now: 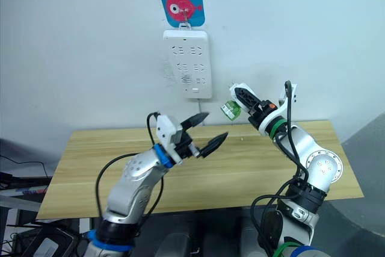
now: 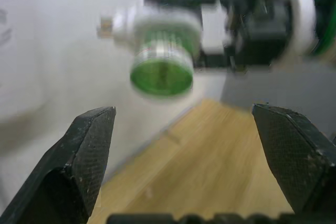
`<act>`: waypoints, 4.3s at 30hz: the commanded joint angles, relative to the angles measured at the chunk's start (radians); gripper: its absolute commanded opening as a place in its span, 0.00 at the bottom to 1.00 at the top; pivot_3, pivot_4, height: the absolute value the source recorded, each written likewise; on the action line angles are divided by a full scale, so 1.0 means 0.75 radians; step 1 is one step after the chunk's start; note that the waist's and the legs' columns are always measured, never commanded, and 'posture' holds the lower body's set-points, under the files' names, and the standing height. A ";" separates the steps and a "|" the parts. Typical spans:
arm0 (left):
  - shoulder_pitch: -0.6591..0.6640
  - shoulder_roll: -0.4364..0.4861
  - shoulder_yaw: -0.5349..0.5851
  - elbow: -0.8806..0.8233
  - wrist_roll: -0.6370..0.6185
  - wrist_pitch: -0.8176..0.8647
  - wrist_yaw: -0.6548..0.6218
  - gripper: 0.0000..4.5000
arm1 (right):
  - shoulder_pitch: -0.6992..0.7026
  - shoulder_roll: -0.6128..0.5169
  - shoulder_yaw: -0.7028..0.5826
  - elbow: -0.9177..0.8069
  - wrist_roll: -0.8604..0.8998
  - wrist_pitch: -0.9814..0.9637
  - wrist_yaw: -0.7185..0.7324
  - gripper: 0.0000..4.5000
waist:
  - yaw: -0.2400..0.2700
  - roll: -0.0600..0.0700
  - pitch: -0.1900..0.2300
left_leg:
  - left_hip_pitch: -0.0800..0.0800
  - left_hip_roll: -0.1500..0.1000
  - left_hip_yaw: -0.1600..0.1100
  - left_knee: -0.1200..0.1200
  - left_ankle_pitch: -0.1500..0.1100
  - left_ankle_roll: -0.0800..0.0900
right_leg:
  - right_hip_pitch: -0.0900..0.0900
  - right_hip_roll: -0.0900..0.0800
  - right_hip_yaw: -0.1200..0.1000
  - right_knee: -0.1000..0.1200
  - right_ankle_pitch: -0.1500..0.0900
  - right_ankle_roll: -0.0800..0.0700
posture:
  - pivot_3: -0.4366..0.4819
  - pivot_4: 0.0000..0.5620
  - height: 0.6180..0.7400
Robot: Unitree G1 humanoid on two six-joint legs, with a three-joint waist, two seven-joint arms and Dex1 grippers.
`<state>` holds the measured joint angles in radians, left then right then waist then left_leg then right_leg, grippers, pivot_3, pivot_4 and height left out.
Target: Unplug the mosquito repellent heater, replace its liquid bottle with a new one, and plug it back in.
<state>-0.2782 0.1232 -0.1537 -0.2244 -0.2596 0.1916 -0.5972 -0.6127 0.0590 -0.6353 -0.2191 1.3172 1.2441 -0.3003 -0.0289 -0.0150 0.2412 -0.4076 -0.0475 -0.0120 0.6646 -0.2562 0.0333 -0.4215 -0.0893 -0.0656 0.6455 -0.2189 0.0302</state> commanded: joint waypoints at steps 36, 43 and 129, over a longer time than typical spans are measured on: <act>-0.122 -0.108 -0.045 0.124 0.031 -0.117 0.084 1.00 | 0.222 -0.463 0.567 -0.105 0.616 -0.602 -0.213 0.67 | -0.006 0.000 0.000 | -0.001 0.007 0.002 0.002 0.000 0.001 | 0.000 0.009 0.001 -0.002 -0.001 0.002 | 0.32 0.39 1.00; -0.110 -0.102 -0.061 0.121 0.010 -0.115 0.059 0.69 | 0.219 -0.480 0.586 -0.106 0.627 -0.624 -0.206 0.67 | -0.006 0.000 0.000 | -0.001 0.007 0.003 0.002 0.000 0.001 | 0.000 0.009 0.001 -0.002 -0.001 0.002 | 0.32 0.39 1.00; -0.574 0.377 0.166 0.671 -1.042 1.434 -0.678 0.66 | -0.157 -1.130 0.853 0.285 0.044 0.264 1.276 0.67 | -0.010 -0.001 0.001 | -0.012 0.010 -0.002 0.020 -0.002 0.005 | -0.002 0.020 -0.001 -0.001 -0.002 0.011 | 0.31 0.39 1.00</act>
<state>-0.6934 0.3960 -0.0772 0.2601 -1.0466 1.2800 -1.0819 -0.7266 -0.7897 0.0178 -0.0002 1.3852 1.4479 0.6533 -0.0363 -0.0161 0.2417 -0.4161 -0.0402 -0.0132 0.6800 -0.2581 0.0366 -0.4230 -0.0743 -0.0662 0.6448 -0.2193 0.0363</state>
